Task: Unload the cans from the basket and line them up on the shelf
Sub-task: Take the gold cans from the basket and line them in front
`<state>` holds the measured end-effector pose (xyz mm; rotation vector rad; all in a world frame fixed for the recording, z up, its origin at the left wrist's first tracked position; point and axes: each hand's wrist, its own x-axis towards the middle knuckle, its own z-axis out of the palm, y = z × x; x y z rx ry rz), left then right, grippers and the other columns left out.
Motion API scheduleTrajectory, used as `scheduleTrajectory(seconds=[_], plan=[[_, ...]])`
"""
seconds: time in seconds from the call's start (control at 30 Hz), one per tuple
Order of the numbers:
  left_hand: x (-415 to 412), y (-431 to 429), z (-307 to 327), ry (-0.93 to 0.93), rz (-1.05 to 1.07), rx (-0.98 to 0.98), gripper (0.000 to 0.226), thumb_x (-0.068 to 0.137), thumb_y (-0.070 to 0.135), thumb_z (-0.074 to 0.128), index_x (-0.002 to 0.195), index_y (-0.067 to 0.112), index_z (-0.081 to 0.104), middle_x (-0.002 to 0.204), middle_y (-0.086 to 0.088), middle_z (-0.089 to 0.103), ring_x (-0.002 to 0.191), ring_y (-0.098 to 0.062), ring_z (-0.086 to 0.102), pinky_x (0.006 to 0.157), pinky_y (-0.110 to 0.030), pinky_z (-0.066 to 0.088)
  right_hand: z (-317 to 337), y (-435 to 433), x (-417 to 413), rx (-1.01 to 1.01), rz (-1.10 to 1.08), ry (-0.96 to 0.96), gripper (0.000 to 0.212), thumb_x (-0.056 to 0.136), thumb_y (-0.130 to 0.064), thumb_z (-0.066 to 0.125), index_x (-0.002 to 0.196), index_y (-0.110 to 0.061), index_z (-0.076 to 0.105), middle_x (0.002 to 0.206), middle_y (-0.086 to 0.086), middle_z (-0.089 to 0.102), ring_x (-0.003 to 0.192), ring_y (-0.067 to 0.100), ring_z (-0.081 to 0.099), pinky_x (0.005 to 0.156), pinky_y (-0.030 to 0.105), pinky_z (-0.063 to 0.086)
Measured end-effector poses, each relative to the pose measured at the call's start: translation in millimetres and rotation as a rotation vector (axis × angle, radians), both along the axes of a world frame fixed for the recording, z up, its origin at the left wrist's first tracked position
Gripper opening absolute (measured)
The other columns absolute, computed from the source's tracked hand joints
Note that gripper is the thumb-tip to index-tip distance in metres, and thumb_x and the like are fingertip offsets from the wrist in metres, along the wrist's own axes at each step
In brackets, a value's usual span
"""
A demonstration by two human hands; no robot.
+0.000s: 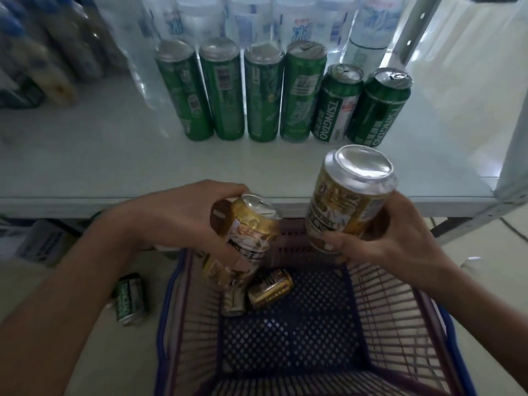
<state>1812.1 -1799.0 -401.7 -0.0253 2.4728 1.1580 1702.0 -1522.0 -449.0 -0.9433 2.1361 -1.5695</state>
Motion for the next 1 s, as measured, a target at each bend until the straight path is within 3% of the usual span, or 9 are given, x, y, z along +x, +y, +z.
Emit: scheduleTrajectory(seconds=[0.17,0.27,0.33,0.43,0.57,0.73,0.83,0.93,1.0], plan=[[-2,-21,15,0.156,0.206,0.089,0.068,0.057,0.026,0.094,0.118,0.027,0.065,0.108,0.01,0.075,0.1,-0.008,0.071,0.092,-0.036,0.056,17,-15,-6,0.04,-0.022,-0.024,0.062,0.066,-0.039,0.088,0.115,-0.008,0.065,0.095,0.003,0.08,0.072,0.019,0.078,0.064,0.035,0.064],[-2,-36,18,0.26,0.359,0.181,0.068,0.056,0.018,0.091,0.118,0.033,0.065,0.106,0.011,0.077,0.098,-0.007,0.073,0.085,-0.027,0.06,26,-23,-13,-0.002,0.005,-0.114,0.064,0.067,-0.039,0.088,0.118,-0.007,0.064,0.1,0.005,0.08,0.08,0.024,0.079,0.063,0.043,0.065],[-5,-45,15,0.357,0.476,0.209,0.07,0.054,0.02,0.09,0.117,0.036,0.065,0.106,0.013,0.076,0.099,-0.004,0.072,0.081,-0.02,0.059,32,-29,-14,-0.023,0.019,-0.137,0.076,0.064,-0.047,0.089,0.123,-0.01,0.062,0.107,0.003,0.079,0.09,0.023,0.078,0.066,0.038,0.065],[-14,-57,2,0.478,0.625,0.201,0.075,0.055,0.021,0.093,0.123,0.03,0.064,0.109,0.012,0.075,0.101,-0.003,0.07,0.078,-0.015,0.057,35,-44,-13,0.016,-0.024,-0.041,0.073,0.065,-0.053,0.087,0.125,-0.019,0.063,0.109,-0.013,0.077,0.1,0.007,0.074,0.081,0.019,0.059],[-25,-66,-18,0.562,0.7,0.175,0.072,0.059,0.016,0.095,0.122,0.025,0.062,0.11,0.01,0.072,0.096,0.002,0.067,0.076,-0.013,0.054,29,-66,-15,0.042,-0.135,-0.012,0.072,0.062,-0.054,0.083,0.126,-0.03,0.061,0.111,-0.016,0.075,0.104,0.002,0.07,0.089,0.026,0.056],[-31,-74,-35,0.639,0.778,0.167,0.077,0.062,0.025,0.094,0.129,0.024,0.056,0.117,0.007,0.067,0.096,0.006,0.065,0.077,-0.01,0.052,30,-91,-20,0.017,-0.197,0.018,0.066,0.066,-0.049,0.082,0.125,-0.031,0.058,0.105,-0.017,0.073,0.094,-0.006,0.069,0.073,0.009,0.053],[-34,-74,-37,0.62,0.795,0.148,0.08,0.059,0.038,0.091,0.128,0.026,0.053,0.118,0.011,0.065,0.1,0.005,0.063,0.082,-0.012,0.053,36,-103,-19,0.071,-0.246,0.128,0.061,0.063,-0.06,0.082,0.113,-0.033,0.06,0.095,-0.015,0.073,0.08,-0.002,0.07,0.065,0.013,0.054],[-37,-74,-38,0.594,0.843,0.128,0.068,0.065,0.029,0.091,0.121,0.029,0.052,0.111,0.016,0.063,0.098,0.008,0.058,0.083,-0.016,0.051,42,-117,-16,0.111,-0.3,0.305,0.069,0.06,-0.069,0.08,0.119,-0.04,0.06,0.109,-0.016,0.067,0.09,-0.005,0.064,0.07,0.003,0.046],[-38,-75,-40,0.575,0.851,0.122,0.065,0.066,0.028,0.091,0.118,0.032,0.052,0.111,0.015,0.063,0.097,0.007,0.058,0.086,-0.021,0.052,43,-128,-15,0.097,-0.296,0.367,0.073,0.061,-0.064,0.085,0.124,-0.038,0.06,0.118,-0.011,0.065,0.1,0.002,0.063,0.08,0.008,0.048]])
